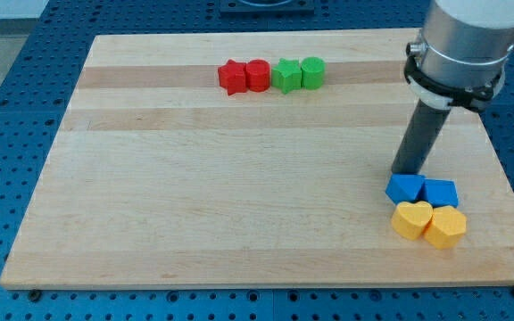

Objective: Point your arm to the green circle

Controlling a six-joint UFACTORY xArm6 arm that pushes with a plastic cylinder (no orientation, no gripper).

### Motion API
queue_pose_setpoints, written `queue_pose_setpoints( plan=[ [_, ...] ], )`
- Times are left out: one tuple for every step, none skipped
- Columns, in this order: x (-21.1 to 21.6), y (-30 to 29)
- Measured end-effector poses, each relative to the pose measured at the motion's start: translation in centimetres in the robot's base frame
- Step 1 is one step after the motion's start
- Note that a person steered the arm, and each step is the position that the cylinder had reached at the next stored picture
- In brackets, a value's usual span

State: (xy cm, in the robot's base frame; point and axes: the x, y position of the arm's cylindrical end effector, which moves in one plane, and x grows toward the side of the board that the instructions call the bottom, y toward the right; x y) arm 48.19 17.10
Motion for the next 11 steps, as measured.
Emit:
queue_pose_setpoints(
  plan=[
    [-3.7, 0.0],
    [-7.6, 0.0],
    [-11.8, 0.0],
    [-15.7, 0.0],
    [-18.4, -0.2],
    [-21.2, -1.0],
    [-21.6, -2.9],
    [-21.5, -4.3],
    [-21.2, -5.2],
    [-20.5, -6.1],
    [-19.6, -6.8]
  ],
)
